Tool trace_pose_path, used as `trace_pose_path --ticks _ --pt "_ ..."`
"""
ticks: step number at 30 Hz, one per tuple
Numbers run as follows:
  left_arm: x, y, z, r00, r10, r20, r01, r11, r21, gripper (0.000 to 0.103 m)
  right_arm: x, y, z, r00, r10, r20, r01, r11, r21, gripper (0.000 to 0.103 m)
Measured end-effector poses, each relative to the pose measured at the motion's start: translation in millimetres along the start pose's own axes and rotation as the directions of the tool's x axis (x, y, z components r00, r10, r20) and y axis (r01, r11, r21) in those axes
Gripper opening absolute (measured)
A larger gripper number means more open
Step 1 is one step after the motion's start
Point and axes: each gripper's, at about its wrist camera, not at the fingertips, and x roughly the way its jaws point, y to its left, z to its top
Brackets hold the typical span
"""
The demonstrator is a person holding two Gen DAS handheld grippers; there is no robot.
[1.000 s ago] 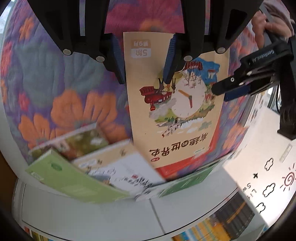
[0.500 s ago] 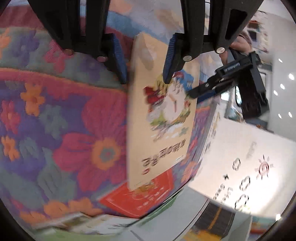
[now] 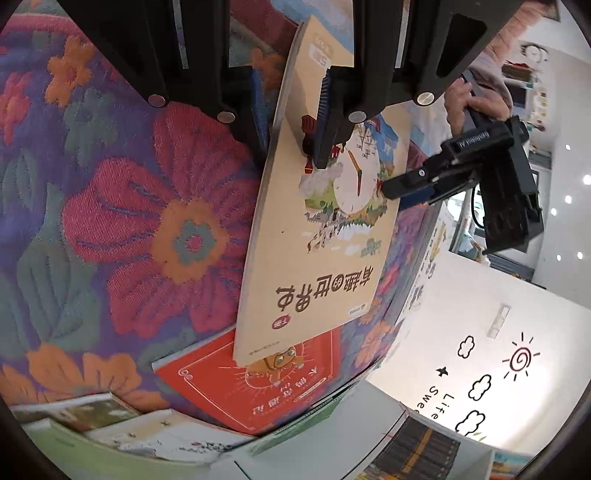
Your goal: Organize books
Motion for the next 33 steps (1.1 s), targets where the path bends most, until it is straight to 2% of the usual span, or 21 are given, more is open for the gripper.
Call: trace_pose_path --ticks 4,10,14,18,20,22,23,24,26,30,33 --pt "-0.3 -0.7 -0.6 1.0 0.006 0.022 -0.007 1.0 0.024 0.039 -2.0 3.4 -2.8 1.0 -0.019 0.014 0.019 1.0 -0.017 0.024" --pt "-1.4 9.3 -2.1 0.997 -0.052 0.053 0.053 0.999 -0.006 0.038 -2.8 0.9 -7.9 0.998 -0.009 0.066 0.01 1.0 -0.009 0.024" --pt "-1.9 5.9 -3.8 0.997 -0.031 0.073 0.032 0.999 -0.008 0.039 -6.2 -0.3 -11.1 0.997 -0.011 0.078 0.011 1.0 0.004 0.024" --pt "-3.2 7.2 -0.9 0.998 -0.032 0.058 0.033 0.999 -0.014 0.038 -5.4 9.6 -10.0 0.995 -0.06 0.077 0.06 0.998 0.0 0.027" --pt "-3.6 8.7 2.4 0.998 -0.048 0.036 0.048 0.999 -0.011 0.036 -8.2 8.3 -8.9 0.998 -0.013 0.063 0.013 1.0 0.007 0.027" --pt "-3.6 14.2 6.5 0.996 -0.089 0.014 0.089 0.996 -0.026 0.036 -14.1 2.9 -10.8 0.995 0.066 0.075 -0.069 0.997 0.03 0.027" --pt "-3.5 18.6 8.9 0.993 -0.117 0.002 0.117 0.992 -0.046 0.036 -17.2 1.1 -12.8 0.992 0.092 0.081 -0.095 0.995 0.037 0.023" --pt "-3.7 20.1 9.9 0.991 -0.13 -0.005 0.13 0.99 -0.053 0.036 -19.3 1.6 -14.9 0.991 0.1 0.084 -0.103 0.994 0.036 0.019" --pt "-3.9 21.2 11.4 0.99 -0.143 -0.018 0.142 0.988 -0.061 0.037 -22.7 7.7 -18.8 0.991 0.096 0.089 -0.098 0.995 0.021 0.019" --pt "-5.3 18.6 10.2 0.989 -0.143 -0.023 0.142 0.988 -0.057 0.037 -30.3 27.7 -22.0 0.992 0.051 0.119 -0.045 0.998 -0.045 0.019" --pt "-8.0 25.8 10.2 0.982 -0.19 -0.02 0.187 0.978 -0.095 0.037 -39.4 38.6 -21.4 0.984 0.097 0.153 -0.085 0.993 -0.083 0.019"
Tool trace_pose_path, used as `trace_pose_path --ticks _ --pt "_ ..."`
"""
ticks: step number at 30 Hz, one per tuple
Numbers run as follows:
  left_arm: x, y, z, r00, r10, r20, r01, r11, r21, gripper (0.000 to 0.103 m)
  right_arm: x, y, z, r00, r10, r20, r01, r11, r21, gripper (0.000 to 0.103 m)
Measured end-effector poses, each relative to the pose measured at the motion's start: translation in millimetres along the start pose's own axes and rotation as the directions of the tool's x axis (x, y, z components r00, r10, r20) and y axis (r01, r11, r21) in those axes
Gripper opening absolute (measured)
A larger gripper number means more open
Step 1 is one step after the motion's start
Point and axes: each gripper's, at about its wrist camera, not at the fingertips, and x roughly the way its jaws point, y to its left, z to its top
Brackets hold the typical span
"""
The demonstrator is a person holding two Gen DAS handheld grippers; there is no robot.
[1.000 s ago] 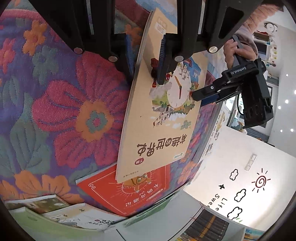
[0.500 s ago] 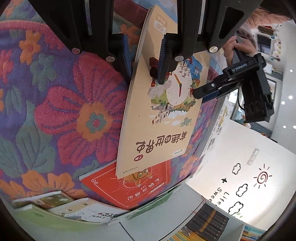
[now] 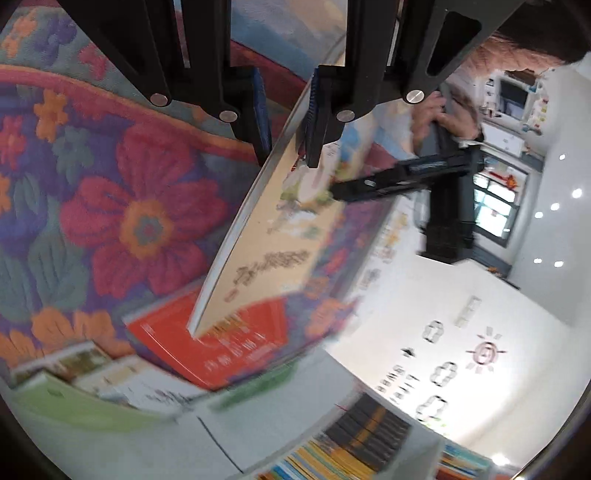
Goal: Organize books
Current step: 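Carry the clock-cover book upright with both grippers toward the stacked books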
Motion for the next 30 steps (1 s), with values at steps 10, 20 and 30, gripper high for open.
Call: trace_pose_path --ticks 10,20,30 --pt "-19.5 0.2 -4.2 0.999 -0.014 0.031 0.014 1.0 0.0 0.037 0.0 17.7 -3.0 1.0 -0.011 0.015 0.012 0.998 -0.054 0.019" --pt "-41.5 9.6 -3.3 0.996 -0.02 0.09 0.021 1.0 -0.014 0.037 4.4 36.9 2.0 0.999 -0.008 0.031 0.011 0.996 -0.086 0.019" --pt "-65.3 21.8 10.2 0.99 -0.026 0.14 0.029 0.999 -0.022 0.036 12.7 64.7 15.8 0.999 -0.017 0.041 0.022 0.992 -0.126 0.019"
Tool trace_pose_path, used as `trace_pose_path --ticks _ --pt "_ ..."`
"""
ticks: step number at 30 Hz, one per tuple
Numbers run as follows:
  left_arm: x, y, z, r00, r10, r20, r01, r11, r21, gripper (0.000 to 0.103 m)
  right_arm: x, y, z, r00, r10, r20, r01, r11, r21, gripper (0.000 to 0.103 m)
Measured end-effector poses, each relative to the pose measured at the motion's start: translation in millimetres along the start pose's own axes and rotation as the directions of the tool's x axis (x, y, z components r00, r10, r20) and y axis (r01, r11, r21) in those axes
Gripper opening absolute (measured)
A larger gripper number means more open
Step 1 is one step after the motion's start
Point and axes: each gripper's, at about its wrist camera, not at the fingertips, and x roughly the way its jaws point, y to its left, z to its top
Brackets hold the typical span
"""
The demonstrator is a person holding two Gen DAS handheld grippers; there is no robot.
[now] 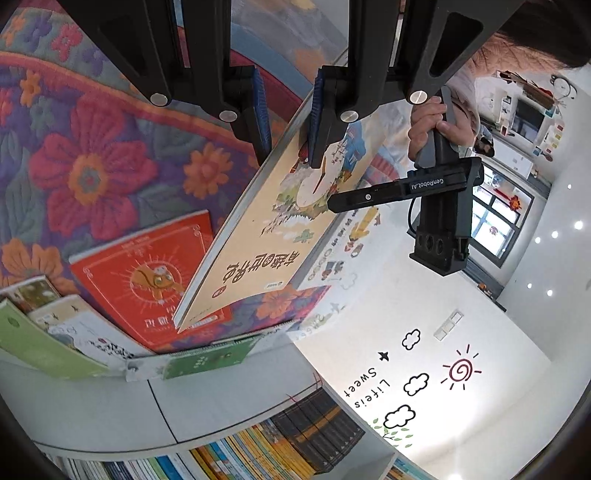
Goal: Organize books
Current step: 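Carry the clock-cover book upright with both grippers toward the stacked books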
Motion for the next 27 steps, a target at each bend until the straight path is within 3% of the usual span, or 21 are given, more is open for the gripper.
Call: trace_pose_path --ticks 13,27 --pt "-30.4 11.0 26.8 0.998 0.044 0.049 -0.045 0.999 0.024 0.036 17.1 16.8 33.2 1.0 0.023 0.008 -0.023 1.0 -0.013 0.019" --pt "-68.1 62.6 51.1 0.991 0.098 0.087 -0.097 0.995 -0.017 0.036 70.0 49.7 65.9 0.998 0.053 -0.032 -0.055 0.996 -0.069 0.019"
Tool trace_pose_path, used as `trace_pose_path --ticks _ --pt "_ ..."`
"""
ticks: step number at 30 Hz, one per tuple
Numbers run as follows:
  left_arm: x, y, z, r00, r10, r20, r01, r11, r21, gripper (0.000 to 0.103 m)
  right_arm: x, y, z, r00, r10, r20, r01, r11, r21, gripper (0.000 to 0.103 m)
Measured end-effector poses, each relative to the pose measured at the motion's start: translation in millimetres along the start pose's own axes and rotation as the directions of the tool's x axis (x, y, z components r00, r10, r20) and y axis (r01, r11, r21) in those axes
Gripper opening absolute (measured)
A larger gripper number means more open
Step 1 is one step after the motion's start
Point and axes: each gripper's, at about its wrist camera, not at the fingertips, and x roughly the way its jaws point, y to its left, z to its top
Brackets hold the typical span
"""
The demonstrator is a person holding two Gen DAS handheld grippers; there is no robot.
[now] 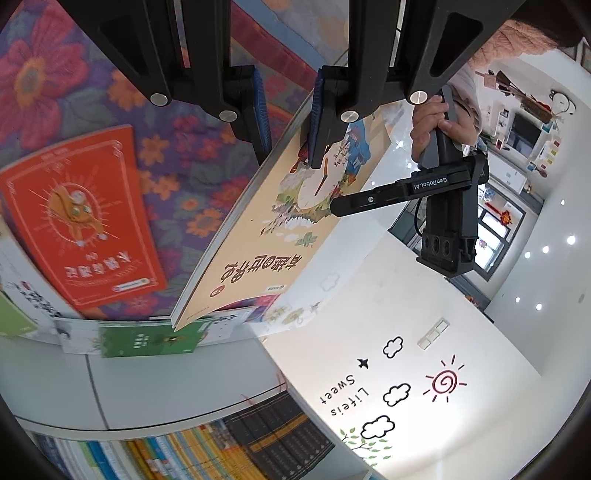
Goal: Organize books
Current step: 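Lower the clock-cover book onto the yellow-figure book and open both grippers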
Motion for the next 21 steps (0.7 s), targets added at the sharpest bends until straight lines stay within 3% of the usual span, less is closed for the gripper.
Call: trace_pose_path --ticks 21 --pt "-34.3 120.4 28.4 0.998 0.056 0.017 -0.055 0.996 -0.07 0.036 129.1 38.7 32.9 0.99 0.074 -0.123 -0.073 0.997 0.006 0.02"
